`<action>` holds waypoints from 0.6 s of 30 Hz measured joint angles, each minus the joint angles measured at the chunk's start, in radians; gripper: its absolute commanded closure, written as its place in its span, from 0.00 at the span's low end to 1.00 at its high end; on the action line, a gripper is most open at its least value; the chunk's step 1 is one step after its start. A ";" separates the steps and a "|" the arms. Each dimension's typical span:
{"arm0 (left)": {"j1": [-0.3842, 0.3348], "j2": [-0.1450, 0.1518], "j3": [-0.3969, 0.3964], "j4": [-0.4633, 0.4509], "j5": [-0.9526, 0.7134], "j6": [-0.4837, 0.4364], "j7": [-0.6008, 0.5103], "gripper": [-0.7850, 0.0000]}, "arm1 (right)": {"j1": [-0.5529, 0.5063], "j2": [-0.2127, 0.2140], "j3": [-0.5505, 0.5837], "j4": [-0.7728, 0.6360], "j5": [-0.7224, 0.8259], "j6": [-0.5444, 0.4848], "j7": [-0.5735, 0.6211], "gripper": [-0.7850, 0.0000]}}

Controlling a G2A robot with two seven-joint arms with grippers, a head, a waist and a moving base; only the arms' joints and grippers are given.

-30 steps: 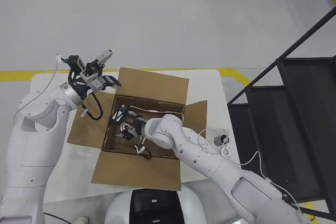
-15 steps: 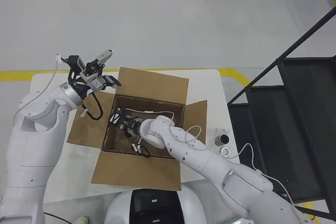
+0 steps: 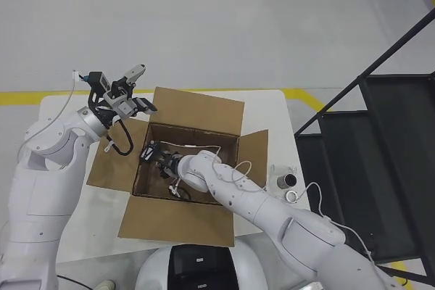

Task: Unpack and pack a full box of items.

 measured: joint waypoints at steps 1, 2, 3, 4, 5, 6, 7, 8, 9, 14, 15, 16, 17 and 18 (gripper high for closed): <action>0.000 0.000 0.000 0.000 0.000 0.000 0.000 0.00 | 0.002 -0.003 0.000 0.007 0.002 0.002 -0.003 0.49; 0.000 0.000 0.000 0.000 0.000 0.000 0.000 0.00 | 0.003 -0.006 0.000 0.014 0.004 0.003 -0.007 0.50; 0.000 0.000 0.000 0.000 0.000 0.000 0.000 0.00 | 0.005 -0.010 0.000 0.020 0.006 0.005 -0.009 0.51; 0.000 0.000 0.000 0.000 0.000 0.000 0.000 0.00 | 0.007 -0.014 0.000 0.027 0.007 0.005 -0.012 0.54; 0.000 0.000 0.000 0.000 0.000 0.000 0.000 0.00 | 0.009 -0.017 -0.001 0.033 0.008 0.005 -0.014 0.62; 0.000 0.000 0.000 0.000 0.000 0.000 0.000 0.00 | 0.011 -0.021 -0.002 0.041 0.009 0.004 -0.015 0.71; 0.000 0.000 0.000 0.000 0.000 0.000 0.000 0.00 | 0.012 -0.024 -0.002 0.046 0.009 0.004 -0.017 0.83; 0.000 0.000 0.000 0.000 0.000 0.000 0.000 0.00 | 0.014 -0.027 -0.003 0.052 0.009 0.004 -0.018 0.96; 0.000 0.000 0.000 0.000 0.000 0.000 0.000 0.00 | 0.015 -0.030 -0.004 0.059 0.009 0.003 -0.019 1.00; 0.000 0.000 0.000 0.000 0.000 0.000 0.000 0.00 | 0.017 -0.036 -0.002 0.079 -0.004 -0.001 -0.017 1.00; 0.000 0.000 0.000 0.000 0.000 0.000 0.000 0.00 | 0.016 -0.036 -0.001 0.078 -0.012 -0.002 -0.012 1.00; 0.000 0.000 0.000 0.000 0.000 0.000 0.000 0.00 | 0.015 -0.035 0.000 0.075 -0.016 -0.003 -0.007 1.00; 0.000 0.000 0.000 0.000 0.000 0.000 0.000 0.00 | 0.014 -0.034 0.003 0.071 -0.021 -0.003 -0.003 1.00; 0.000 0.000 0.000 0.000 0.000 0.000 0.000 0.00 | 0.011 -0.031 0.008 0.062 -0.027 -0.003 0.003 1.00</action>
